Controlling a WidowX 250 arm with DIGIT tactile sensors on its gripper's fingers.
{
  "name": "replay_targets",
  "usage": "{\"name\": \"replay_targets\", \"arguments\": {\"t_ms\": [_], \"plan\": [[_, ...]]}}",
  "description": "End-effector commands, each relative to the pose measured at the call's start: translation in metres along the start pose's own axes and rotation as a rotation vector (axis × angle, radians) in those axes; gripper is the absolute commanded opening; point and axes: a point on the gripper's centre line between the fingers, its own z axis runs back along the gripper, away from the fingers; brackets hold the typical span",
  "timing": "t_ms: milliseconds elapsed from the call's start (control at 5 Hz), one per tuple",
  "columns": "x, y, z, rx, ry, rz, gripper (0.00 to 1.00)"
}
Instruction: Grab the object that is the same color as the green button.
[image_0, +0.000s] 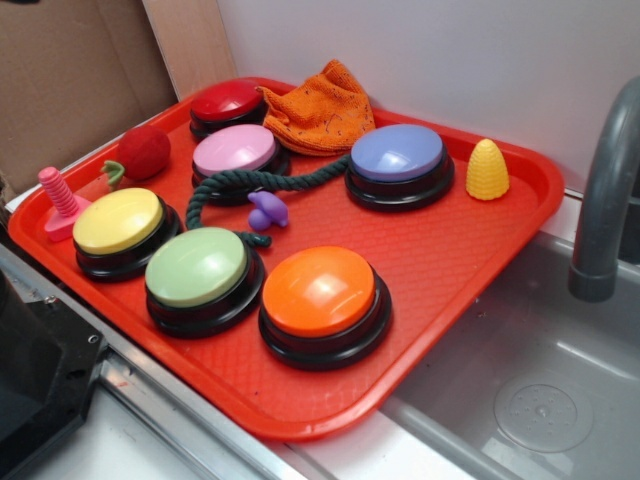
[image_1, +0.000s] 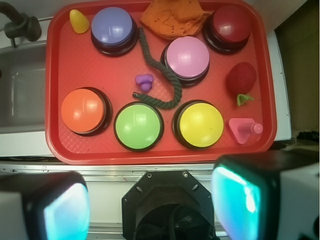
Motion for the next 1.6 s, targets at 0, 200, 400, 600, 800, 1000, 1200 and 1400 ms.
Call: {"name": "replay_targets", "arguments": {"t_ms": [0, 200, 400, 600, 800, 1000, 1200, 1400], "plan": [[0.000, 0.000, 0.000, 0.000, 0.000, 0.000, 1.00], [0.012, 0.008, -0.021, 0.065, -0.041, 0.048, 1.00], [0.027, 0.019, -0.049, 0.052, -0.033, 0.046, 1.00], [0.042, 0.036, -0.081, 0.095, -0.099, 0.097, 1.00], [0.053, 0.045, -0.112, 0.050, -0.120, 0.101, 1.00], [0.057, 0.053, -0.130, 0.097, -0.116, 0.179, 1.00], [0.062, 0.061, -0.152, 0.114, -0.119, 0.195, 1.00], [0.066, 0.067, -0.167, 0.121, -0.114, 0.209, 1.00]]}}
